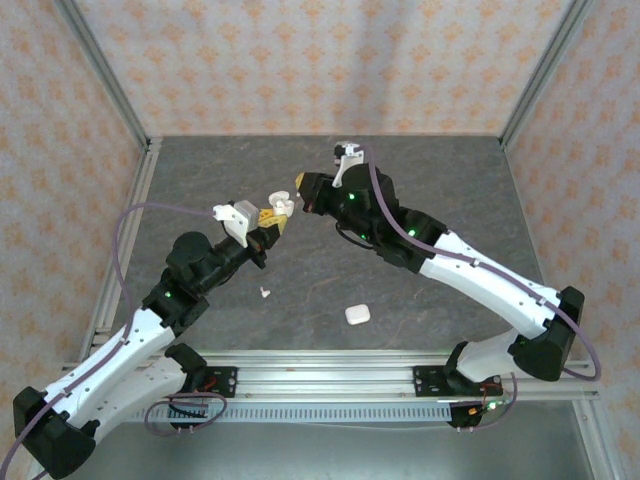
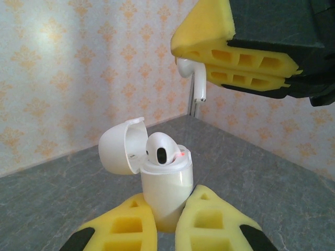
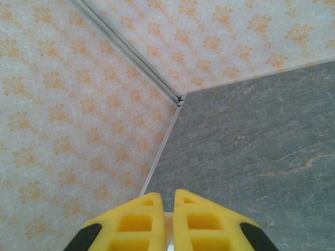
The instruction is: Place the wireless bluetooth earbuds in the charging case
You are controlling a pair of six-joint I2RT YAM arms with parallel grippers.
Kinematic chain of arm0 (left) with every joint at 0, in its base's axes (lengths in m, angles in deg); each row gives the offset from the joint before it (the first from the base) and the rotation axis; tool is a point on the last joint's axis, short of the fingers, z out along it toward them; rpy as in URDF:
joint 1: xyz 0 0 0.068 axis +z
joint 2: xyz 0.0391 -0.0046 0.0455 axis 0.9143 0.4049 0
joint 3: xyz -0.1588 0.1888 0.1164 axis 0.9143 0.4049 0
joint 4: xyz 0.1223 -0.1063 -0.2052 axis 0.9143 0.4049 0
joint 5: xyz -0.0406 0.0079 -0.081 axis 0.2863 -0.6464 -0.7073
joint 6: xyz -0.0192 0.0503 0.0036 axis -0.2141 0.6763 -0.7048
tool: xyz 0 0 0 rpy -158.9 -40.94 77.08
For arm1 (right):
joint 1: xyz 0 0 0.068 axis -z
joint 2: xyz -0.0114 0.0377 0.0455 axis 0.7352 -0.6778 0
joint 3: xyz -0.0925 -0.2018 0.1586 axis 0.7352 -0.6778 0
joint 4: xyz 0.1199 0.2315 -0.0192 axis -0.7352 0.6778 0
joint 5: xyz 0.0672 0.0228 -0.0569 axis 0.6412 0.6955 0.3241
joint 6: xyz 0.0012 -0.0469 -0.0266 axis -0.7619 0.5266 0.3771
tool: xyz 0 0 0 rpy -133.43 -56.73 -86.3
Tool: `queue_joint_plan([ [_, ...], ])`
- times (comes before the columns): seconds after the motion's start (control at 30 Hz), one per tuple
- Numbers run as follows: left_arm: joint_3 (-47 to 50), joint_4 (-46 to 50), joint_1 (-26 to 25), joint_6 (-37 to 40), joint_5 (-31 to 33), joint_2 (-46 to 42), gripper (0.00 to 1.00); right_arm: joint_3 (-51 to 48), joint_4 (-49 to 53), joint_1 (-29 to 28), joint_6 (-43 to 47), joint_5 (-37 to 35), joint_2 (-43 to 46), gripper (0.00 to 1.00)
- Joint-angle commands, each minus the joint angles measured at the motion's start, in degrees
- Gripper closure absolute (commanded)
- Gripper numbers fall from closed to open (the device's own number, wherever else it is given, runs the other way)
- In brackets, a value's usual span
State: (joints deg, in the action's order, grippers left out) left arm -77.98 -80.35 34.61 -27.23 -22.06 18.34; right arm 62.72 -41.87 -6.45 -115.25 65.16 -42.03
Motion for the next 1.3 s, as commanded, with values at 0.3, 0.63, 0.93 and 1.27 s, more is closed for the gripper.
queue_joint_plan([
  [0.3, -2.6, -2.7, 0.0, -0.8, -0.4, -0.4, 1.0, 1.3, -1.3, -1.9, 0.8, -1.3, -2.5, 0.91],
  [0.63, -2.9, -2.7, 0.0, -0.6, 0.0, -0.1, 1.0, 1.5, -0.8, -2.5, 1.0, -1.6, -2.6, 0.91],
  [0.93, -3.4, -2.4, 0.1, -0.6, -0.2, 0.3, 1.0, 2.3, 0.6, -2.9, 1.5, -2.0, -3.7, 0.91],
  [1.27, -3.6, -1.9, 0.0, -0.2, 0.0, 0.4, 1.0, 2.4, 3.4, -4.1, 2.5, -3.5, -3.3, 0.91],
])
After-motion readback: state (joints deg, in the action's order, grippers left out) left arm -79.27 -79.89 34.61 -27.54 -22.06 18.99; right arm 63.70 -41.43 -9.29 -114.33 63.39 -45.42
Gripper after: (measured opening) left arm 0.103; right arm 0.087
